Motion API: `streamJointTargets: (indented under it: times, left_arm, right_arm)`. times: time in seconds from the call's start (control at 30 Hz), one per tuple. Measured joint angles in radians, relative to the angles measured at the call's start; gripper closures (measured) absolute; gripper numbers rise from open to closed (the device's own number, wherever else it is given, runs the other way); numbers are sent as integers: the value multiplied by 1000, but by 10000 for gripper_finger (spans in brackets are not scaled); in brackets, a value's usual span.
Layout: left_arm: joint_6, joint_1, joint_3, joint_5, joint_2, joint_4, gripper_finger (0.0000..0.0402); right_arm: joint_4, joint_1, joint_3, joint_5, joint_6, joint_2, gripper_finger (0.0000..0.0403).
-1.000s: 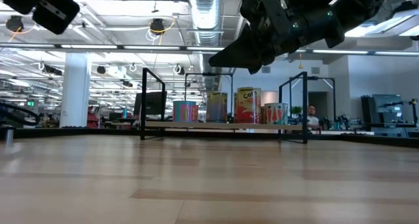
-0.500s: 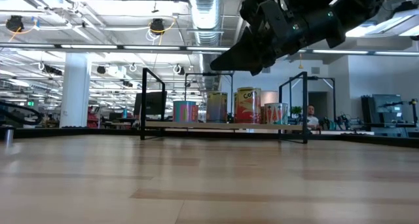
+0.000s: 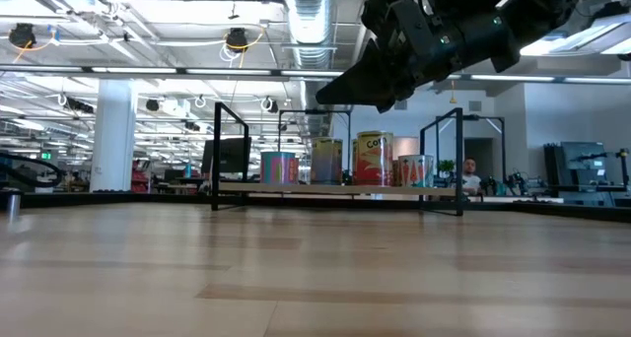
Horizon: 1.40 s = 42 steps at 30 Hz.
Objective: Pick and place cans onto a shelf
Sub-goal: Put the canned peaches on the shelf aligned with the canned peaches
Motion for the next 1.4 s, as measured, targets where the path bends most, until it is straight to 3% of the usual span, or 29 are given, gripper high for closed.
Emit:
streamJointTargets:
  times: [0.17, 0.27, 0.67, 1.17, 1.3, 1.4]
  left_arm:
    - [18, -5, 3, -21, 23, -14, 298]
    - [3, -5, -1, -89, 16, -51, 294]
    - [2, 34, -10, -167, 17, -165, 347]
    - [68, 109, -10, -182, 17, -220, 286]
    - [68, 109, -10, -189, 17, -216, 301]
    - [78, 109, -20, -213, 17, -211, 339]
  right_arm:
    - [1, 0, 0, 0, 0, 0, 391]
    - [0, 0, 0, 0, 0, 0, 391]
    - [0, 0, 0, 0, 0, 0, 390]
    - [-1, 0, 0, 0, -3, 0, 391]
    - [-2, 0, 0, 0, -3, 0, 390]
    - [-2, 0, 0, -1, -3, 0, 390]
